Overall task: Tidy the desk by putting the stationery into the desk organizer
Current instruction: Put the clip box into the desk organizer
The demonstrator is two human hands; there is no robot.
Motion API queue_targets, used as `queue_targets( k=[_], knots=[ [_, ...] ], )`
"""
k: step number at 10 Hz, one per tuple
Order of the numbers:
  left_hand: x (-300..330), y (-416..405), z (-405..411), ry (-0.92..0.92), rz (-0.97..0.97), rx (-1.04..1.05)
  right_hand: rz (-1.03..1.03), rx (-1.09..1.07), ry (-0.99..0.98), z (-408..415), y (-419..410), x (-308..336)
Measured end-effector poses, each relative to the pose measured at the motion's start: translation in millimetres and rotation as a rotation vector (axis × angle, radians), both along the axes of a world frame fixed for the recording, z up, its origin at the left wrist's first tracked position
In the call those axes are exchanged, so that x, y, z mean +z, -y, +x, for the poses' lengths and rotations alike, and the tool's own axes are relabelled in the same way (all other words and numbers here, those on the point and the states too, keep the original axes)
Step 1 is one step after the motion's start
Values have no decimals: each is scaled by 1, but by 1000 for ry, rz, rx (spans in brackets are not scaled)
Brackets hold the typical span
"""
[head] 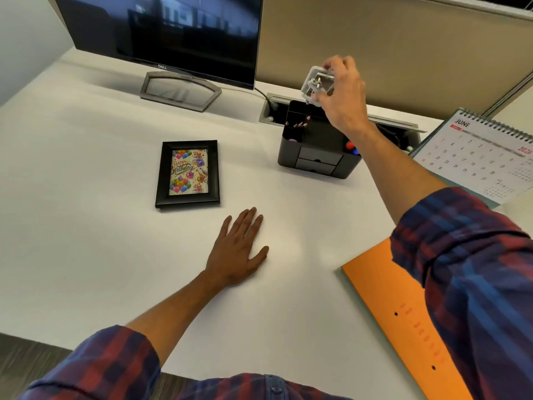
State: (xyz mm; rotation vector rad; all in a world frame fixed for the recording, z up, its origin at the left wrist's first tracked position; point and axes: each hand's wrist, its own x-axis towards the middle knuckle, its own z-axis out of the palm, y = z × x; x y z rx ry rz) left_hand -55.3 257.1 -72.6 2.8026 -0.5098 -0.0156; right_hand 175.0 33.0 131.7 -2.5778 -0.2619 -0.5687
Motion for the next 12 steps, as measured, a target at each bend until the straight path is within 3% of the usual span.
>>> queue_targets(
  k=[10, 12],
  knots=[
    [2, 1, 1, -16, -24, 10, -200, -17, -259, 60, -2, -34],
    [4, 1, 1, -17, -46, 10, -111, -88, -362, 66, -3, -43]
  ],
)
